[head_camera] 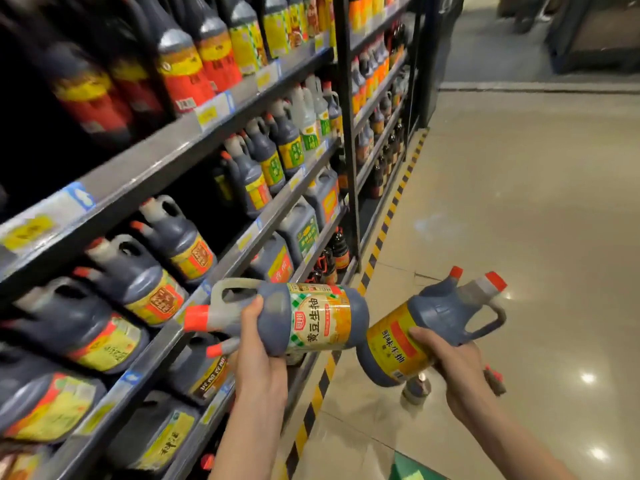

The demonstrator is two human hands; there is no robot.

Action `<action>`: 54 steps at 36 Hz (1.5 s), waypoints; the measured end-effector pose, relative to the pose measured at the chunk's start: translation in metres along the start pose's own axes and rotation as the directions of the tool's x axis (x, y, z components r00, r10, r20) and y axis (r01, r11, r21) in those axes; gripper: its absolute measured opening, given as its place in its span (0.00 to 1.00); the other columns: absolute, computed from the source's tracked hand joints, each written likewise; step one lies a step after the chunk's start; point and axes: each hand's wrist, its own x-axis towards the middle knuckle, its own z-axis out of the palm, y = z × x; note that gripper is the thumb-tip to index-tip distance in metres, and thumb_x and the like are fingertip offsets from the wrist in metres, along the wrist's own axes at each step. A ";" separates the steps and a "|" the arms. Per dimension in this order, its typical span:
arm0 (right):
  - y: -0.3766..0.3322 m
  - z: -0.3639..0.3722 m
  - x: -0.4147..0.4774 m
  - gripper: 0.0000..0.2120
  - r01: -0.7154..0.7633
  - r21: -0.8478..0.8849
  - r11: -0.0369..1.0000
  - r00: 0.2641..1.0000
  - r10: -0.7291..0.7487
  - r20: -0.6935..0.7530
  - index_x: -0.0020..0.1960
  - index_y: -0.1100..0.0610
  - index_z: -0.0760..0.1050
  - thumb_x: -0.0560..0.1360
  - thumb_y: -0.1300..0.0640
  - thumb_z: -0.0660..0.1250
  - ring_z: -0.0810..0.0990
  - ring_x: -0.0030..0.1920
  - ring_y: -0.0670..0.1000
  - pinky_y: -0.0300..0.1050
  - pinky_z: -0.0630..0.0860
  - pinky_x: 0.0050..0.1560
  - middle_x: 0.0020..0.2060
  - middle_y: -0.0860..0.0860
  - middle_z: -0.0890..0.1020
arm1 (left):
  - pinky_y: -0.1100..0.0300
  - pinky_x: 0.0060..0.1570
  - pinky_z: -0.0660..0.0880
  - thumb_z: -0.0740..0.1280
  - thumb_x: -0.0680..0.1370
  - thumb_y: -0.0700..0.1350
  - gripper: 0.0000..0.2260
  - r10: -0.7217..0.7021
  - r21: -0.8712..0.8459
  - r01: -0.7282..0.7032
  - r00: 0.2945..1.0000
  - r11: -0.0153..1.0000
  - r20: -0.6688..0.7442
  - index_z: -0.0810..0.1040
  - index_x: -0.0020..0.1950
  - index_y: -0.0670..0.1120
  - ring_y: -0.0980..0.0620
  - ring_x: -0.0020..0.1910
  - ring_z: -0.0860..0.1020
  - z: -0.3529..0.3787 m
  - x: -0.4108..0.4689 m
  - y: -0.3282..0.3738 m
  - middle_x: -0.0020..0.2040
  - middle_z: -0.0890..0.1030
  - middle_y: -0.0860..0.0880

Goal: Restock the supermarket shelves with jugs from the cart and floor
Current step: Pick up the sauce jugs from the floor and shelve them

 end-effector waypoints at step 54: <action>-0.107 0.431 -0.187 0.21 0.002 0.169 0.986 0.362 -0.158 0.919 0.50 0.56 0.77 0.58 0.56 0.74 0.83 0.35 0.43 0.36 0.77 0.31 0.35 0.46 0.85 | 0.73 0.26 0.69 0.74 0.71 0.43 0.19 0.499 0.050 -0.906 0.185 0.420 -0.847 0.70 0.57 0.43 0.55 0.41 0.74 -0.161 -0.108 0.367 0.45 0.74 0.51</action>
